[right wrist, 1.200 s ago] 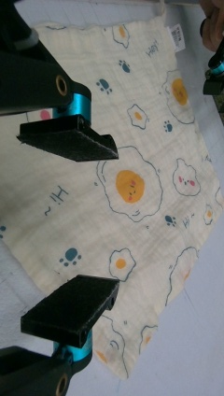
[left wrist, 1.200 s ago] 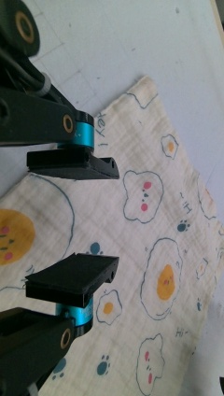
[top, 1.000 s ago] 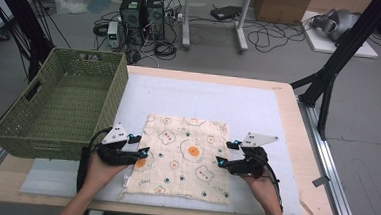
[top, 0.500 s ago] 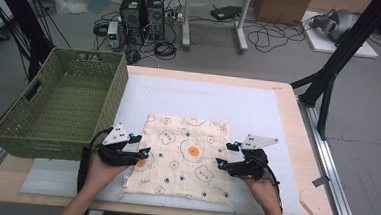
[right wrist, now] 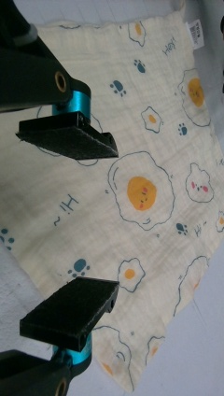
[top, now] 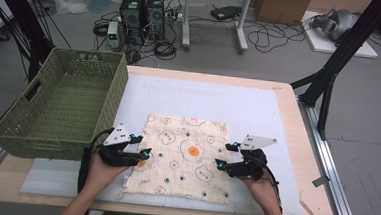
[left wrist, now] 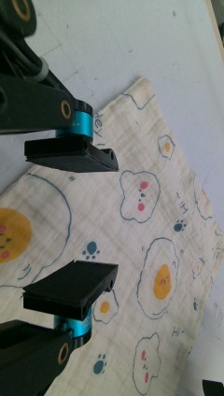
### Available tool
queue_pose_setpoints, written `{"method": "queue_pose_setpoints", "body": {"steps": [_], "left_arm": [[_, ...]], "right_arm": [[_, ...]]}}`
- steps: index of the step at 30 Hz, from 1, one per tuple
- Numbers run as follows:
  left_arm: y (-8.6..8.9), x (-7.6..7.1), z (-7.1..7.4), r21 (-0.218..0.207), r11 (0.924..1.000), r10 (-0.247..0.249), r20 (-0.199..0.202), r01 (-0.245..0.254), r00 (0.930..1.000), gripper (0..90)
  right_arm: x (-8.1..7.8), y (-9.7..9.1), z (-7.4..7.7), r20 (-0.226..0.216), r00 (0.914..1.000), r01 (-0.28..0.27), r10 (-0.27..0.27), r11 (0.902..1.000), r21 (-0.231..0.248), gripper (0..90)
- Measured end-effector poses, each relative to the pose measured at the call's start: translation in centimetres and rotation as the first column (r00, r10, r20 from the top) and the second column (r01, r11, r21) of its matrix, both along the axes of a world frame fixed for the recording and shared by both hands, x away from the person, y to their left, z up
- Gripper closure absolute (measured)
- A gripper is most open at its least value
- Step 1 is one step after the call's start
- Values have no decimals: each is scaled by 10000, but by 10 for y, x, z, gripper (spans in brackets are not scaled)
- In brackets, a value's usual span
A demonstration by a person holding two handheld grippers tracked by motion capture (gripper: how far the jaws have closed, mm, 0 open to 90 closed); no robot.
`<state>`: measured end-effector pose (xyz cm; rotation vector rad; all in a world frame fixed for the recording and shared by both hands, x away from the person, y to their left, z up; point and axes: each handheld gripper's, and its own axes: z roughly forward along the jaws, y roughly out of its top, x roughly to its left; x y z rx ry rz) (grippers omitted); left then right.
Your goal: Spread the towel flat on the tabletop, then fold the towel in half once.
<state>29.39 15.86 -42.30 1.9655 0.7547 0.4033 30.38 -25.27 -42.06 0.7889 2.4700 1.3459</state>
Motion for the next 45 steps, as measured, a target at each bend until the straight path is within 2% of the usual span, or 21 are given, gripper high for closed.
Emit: {"method": "queue_pose_setpoints", "body": {"steps": [10, 11, 12, 15, 18, 20, 23, 25, 27, 32, 35, 37, 41, 45], "left_arm": [[-2, 4, -4, 153, 9999, -79, -60, 80, 10000, 442], [-1, 4, -4, 188, 9998, -58, -94, 60, 9999, 442], [-2, 5, -5, 102, 9999, -19, -106, 20, 9999, 442], [-1, 7, -5, 226, 9997, 10, -153, -6, 9999, 447], [-4, 11, -3, 457, 9989, -67, -79, 70, 9999, 469], [-6, 16, 0, 450, 9990, 47, -18, -46, 10000, 480], [-7, 24, 4, 312, 9991, 293, 22, -294, 9996, 503], [-7, 30, 5, 101, 9982, 598, -202, -596, 9980, 527], [-8, 36, 4, 0, 9950, 995, -254, -996, 9947, 558], [-11, 54, 5, 104, 9864, 1644, -129, -1643, 9863, 599], [-14, 64, 2, 243, 9789, 2031, -160, -2027, 9790, 634], [-14, 70, -2, 235, 9728, 2311, -262, -2305, 9726, 649], [-15, 80, -11, 437, 9612, 2743, -498, -2723, 9603, 655], [-19, 85, -19, 1004, 9555, 2844, -629, -2774, 9566, 652]], "right_arm": [[3, 2, -3, -63, 9999, 113, -114, 9999, -57, 289], [4, 2, -3, -172, 9998, 131, -132, 9999, -42, 290], [5, 1, -3, -168, 9998, 114, -115, 9999, -60, 291], [8, 0, -3, -376, 9992, 102, -101, 9999, 38, 291], [13, -1, -2, -291, 9996, 38, -39, 10000, -56, 292], [18, -3, 1, -392, 9992, 93, -91, 10000, 30, 296], [30, -3, 8, -365, 9992, 125, -129, 9999, -104, 315], [38, -4, 14, -449, 9987, 239, -245, 9996, -132, 315], [46, -4, 19, -377, 9987, 327, -332, 9994, -123, 317], [63, -4, 28, -287, 9979, 579, -586, 9980, -268, 358], [73, -6, 23, -398, 9962, 761, -778, 9962, -418, 399], [78, -6, 17, -629, 9942, 833, -868, 9949, -561, 427], [87, -6, 8, -610, 9913, 1124, -1165, 9914, -666, 469], [94, -6, 0, -653, 9869, 1421, -1478, 9862, -849, 494]]}}
